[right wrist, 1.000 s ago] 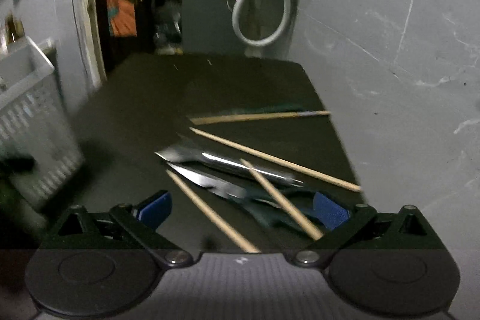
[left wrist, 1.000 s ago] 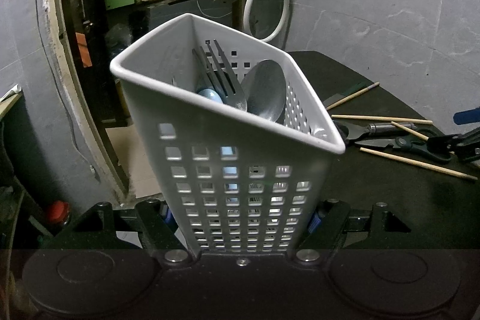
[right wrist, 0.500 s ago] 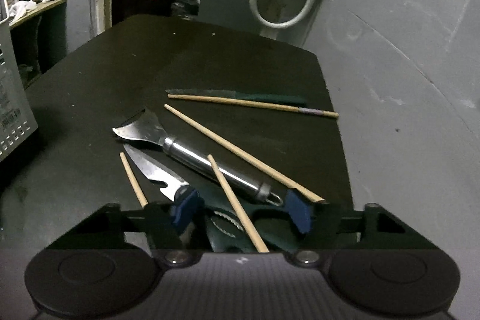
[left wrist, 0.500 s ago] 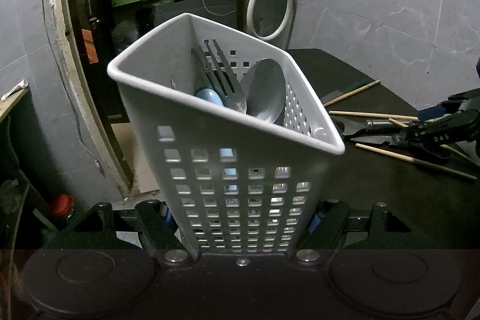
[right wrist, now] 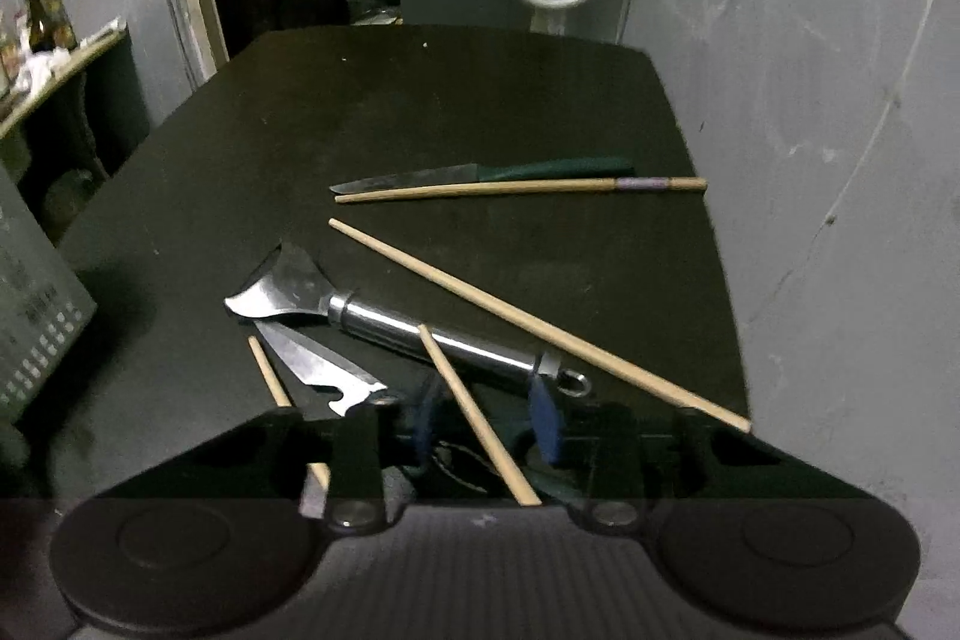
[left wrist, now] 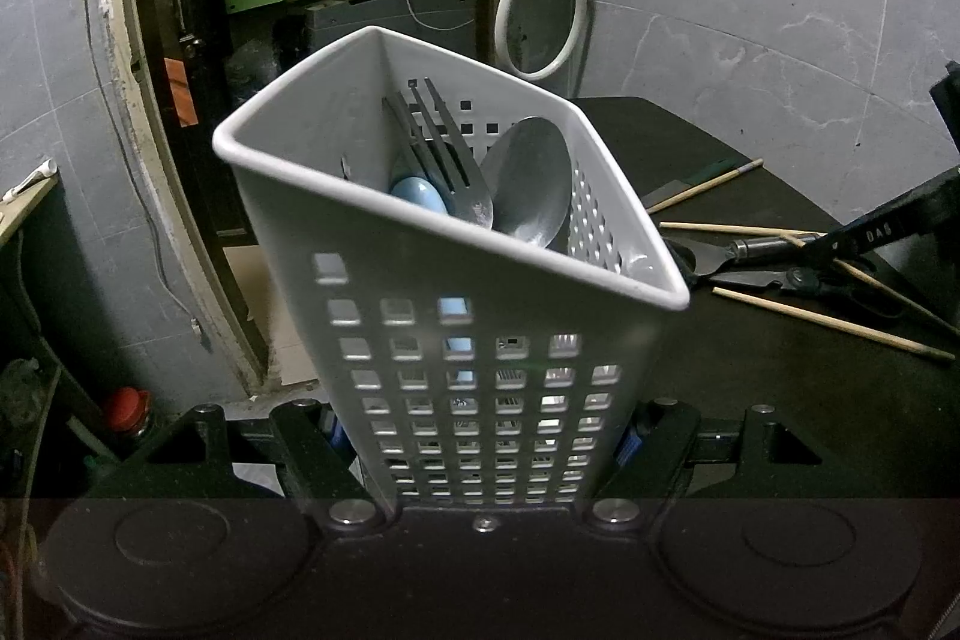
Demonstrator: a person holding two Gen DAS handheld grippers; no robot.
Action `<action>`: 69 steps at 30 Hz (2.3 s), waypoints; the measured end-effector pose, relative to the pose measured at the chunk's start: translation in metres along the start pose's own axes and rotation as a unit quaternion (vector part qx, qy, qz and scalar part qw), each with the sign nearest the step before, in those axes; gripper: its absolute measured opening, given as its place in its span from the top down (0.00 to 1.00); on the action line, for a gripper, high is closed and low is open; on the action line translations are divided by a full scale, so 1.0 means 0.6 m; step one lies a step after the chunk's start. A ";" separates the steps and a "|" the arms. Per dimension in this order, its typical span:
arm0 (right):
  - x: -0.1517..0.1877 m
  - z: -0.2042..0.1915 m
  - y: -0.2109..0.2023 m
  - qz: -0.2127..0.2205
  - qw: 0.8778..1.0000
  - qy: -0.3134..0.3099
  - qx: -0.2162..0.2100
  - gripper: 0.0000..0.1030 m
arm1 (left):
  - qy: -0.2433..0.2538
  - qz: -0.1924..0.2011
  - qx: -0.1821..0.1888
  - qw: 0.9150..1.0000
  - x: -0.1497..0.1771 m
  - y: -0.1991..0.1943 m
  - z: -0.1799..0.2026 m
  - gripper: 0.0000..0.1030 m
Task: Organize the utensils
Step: 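Move the right tool to the wooden chopsticks on the table, then close the right tool on the pair of wooden chopsticks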
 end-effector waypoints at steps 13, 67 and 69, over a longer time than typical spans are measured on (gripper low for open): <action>-0.012 -0.037 -0.025 0.018 0.996 -0.066 -0.048 0.94 | 0.001 0.002 0.001 1.000 0.002 0.002 0.001 0.26; 0.080 -0.222 -0.044 -0.019 0.991 -0.028 -0.129 0.93 | 0.025 0.005 0.038 0.999 0.008 0.005 -0.016 0.26; 0.077 -0.219 -0.036 -0.020 0.992 -0.015 -0.127 0.92 | 0.025 0.005 0.039 0.999 0.008 0.006 -0.016 0.26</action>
Point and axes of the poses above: each gripper's, at about its wrist camera, not at the fingertips, and y roughly the way its jaws point, z to its right, x to its underside, the point moved 10 cm from there along y, roughly the way its jaws point, and after that the axes turned 1 degree about -y, right-handed, at the moved point
